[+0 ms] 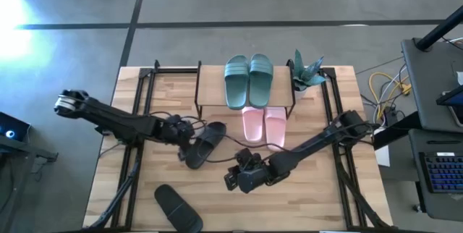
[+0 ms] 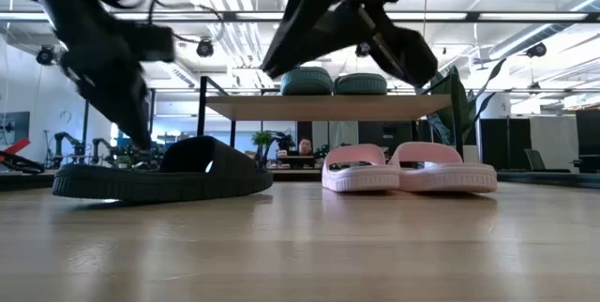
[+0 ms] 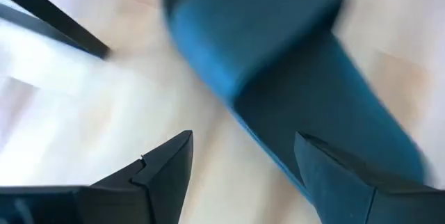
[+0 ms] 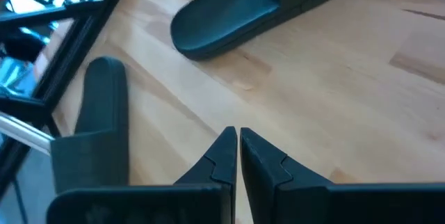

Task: Pick and place slides into the shelf
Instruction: Prepare the black pair of slides

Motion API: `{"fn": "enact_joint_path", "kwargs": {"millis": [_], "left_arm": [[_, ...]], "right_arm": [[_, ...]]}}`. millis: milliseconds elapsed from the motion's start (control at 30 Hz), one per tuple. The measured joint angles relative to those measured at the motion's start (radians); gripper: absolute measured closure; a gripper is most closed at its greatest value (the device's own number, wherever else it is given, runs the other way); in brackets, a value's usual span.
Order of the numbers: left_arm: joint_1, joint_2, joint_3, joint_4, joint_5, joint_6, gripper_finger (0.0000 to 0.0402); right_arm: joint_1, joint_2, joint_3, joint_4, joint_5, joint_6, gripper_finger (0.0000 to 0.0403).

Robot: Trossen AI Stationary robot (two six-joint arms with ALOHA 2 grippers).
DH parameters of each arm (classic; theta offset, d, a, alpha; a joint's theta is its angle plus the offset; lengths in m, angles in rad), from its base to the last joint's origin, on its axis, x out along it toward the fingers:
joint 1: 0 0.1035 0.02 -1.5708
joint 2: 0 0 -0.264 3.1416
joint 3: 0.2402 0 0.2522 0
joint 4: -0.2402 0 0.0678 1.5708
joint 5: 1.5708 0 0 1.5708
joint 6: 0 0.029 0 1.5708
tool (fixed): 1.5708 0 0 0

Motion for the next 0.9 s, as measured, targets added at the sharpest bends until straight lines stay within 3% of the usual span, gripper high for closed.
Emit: {"fn": "enact_joint_path", "kwargs": {"millis": [167,333,667,900], "left_arm": [[-0.076,-0.140,-0.046,-0.030,0.139,0.011,0.0164],[-0.162,-0.208,-0.115,-0.017,0.137,-0.117,0.0164],[-0.194,-0.151,-0.213,0.091,0.077,-0.142,0.0164],[-0.194,-0.106,-0.297,0.282,0.077,-0.117,0.0164]], "right_arm": [[-0.030,0.049,0.011,0.070,-0.102,-0.090,0.0390],[-0.048,0.133,0.080,0.106,-0.135,-0.168,0.0390],[-0.079,0.342,0.389,0.057,-0.146,-0.374,0.0390],[-0.113,0.461,0.609,-0.148,-0.142,-0.402,0.0390]]}}
